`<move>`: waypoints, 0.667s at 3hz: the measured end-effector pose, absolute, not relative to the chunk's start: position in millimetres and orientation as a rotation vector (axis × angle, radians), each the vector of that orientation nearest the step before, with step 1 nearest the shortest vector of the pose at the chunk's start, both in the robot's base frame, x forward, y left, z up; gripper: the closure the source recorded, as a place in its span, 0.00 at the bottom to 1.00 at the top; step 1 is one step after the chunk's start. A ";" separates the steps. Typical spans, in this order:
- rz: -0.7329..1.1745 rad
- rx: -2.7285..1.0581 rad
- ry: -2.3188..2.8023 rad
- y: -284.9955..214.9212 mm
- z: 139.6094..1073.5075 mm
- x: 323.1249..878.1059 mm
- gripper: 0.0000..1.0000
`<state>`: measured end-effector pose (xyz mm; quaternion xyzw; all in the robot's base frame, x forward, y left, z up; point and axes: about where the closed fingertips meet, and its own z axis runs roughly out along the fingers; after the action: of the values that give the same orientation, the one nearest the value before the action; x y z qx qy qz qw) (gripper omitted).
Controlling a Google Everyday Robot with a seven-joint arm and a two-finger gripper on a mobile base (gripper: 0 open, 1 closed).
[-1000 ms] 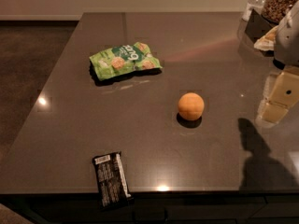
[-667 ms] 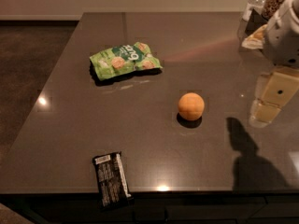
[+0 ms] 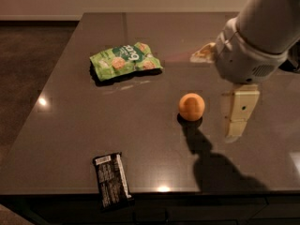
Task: Move rxbar chocolate near green rice chip bag
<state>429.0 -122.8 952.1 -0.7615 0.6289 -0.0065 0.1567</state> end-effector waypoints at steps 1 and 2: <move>0.042 -2.351 1.612 -89.6 932.9 416.2 0.00; 0.111 -2.490 1.424 -55.4 914.4 398.6 0.00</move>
Offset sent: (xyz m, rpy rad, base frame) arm -0.0544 0.1097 -0.0677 -0.0037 0.1153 0.5723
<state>398.6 -55.4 914.4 -0.8595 0.4915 0.0385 0.1351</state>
